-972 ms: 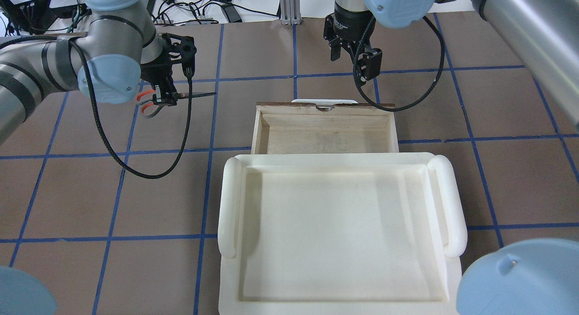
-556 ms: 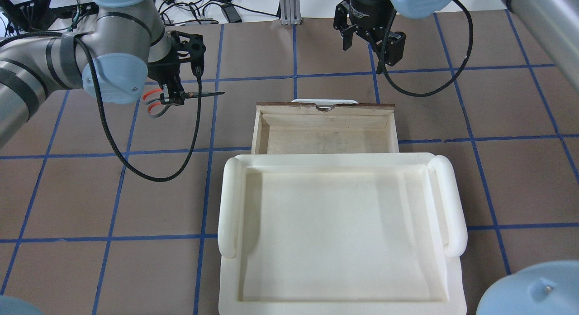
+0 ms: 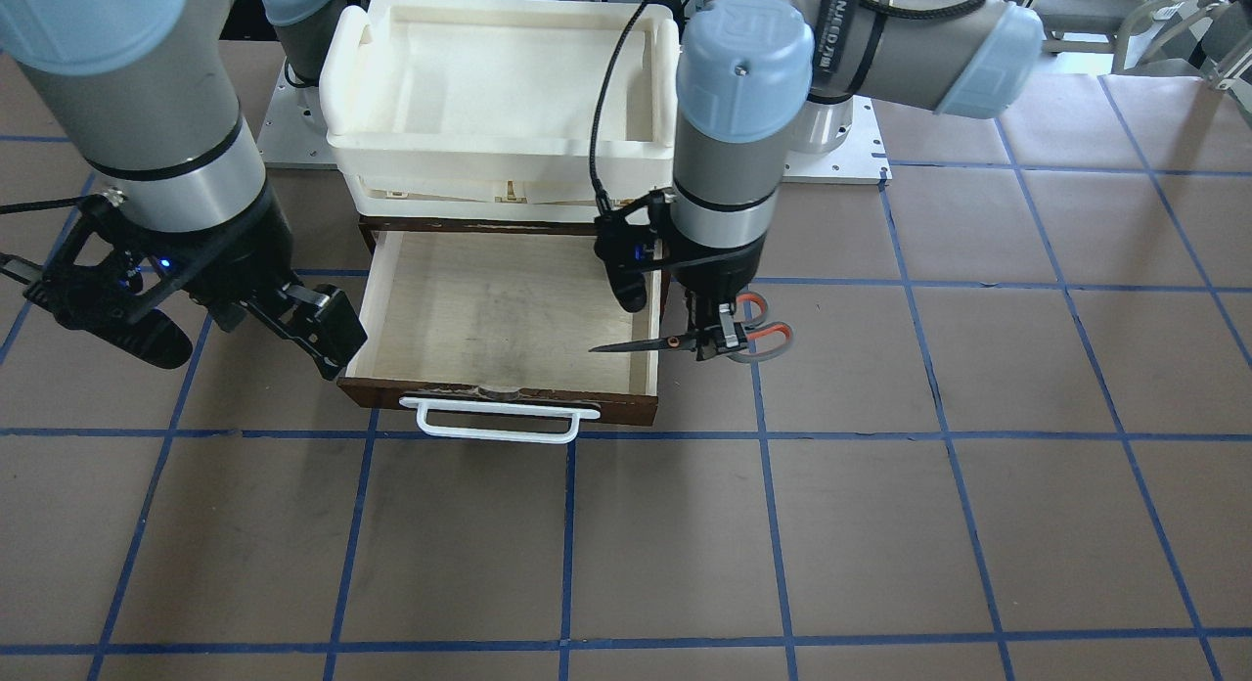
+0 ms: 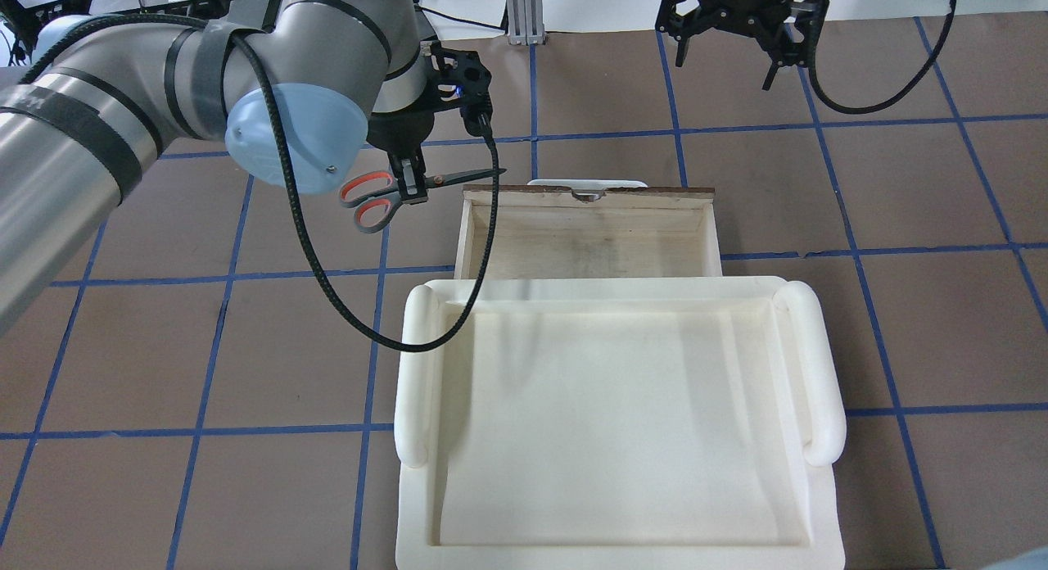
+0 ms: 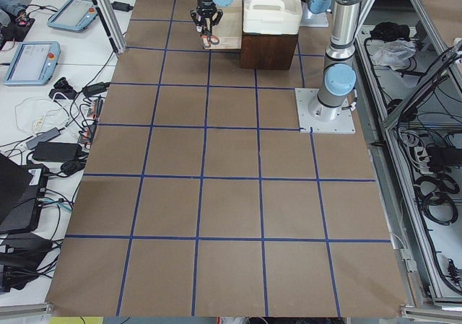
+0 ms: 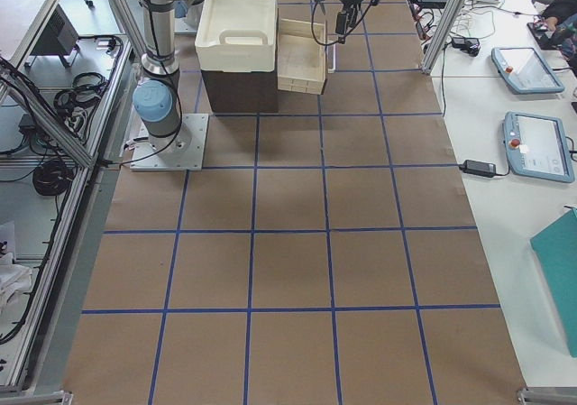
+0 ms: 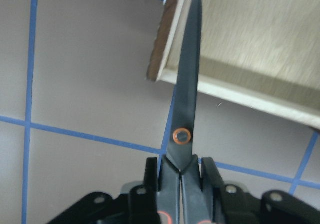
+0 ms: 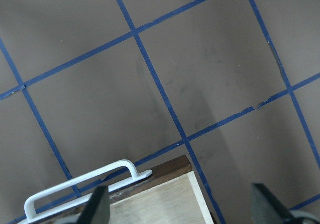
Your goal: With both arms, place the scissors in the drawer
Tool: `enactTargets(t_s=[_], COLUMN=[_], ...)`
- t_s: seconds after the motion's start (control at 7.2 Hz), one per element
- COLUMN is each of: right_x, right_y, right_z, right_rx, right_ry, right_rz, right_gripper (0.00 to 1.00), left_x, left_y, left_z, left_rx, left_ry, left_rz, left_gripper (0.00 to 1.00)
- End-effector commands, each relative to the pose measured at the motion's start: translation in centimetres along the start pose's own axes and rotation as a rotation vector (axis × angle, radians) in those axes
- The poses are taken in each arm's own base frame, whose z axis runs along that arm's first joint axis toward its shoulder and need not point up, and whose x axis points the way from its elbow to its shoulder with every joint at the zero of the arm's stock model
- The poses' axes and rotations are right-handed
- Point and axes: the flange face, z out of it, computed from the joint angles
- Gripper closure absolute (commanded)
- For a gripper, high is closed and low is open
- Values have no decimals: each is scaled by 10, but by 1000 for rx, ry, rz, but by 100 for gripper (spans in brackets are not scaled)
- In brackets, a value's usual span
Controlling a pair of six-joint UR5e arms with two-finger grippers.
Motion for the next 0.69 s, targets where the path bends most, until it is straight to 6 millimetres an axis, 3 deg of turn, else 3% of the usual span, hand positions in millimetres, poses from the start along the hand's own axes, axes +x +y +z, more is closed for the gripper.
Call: enactTargets(t_s=[0.0, 0.14, 0.28, 0.56], right_x=[25, 30, 41, 56], right_y=[21, 22, 17, 12], right_z=[-28, -28, -26, -28], right_rx=[33, 34, 14, 1], right_ry=[-25, -8, -5, -9], right_rz=[-186, -315, -331, -341], right_gripper=[0, 0, 0, 0], left_x=[53, 63, 70, 72], left_y=[-59, -69, -77, -91], left_z=[3, 6, 2, 14], left_rx=[-5, 5, 32, 43], left_ry=[22, 38, 50, 72], left_rz=[7, -37, -42, -77], left_gripper=[100, 100, 100, 100])
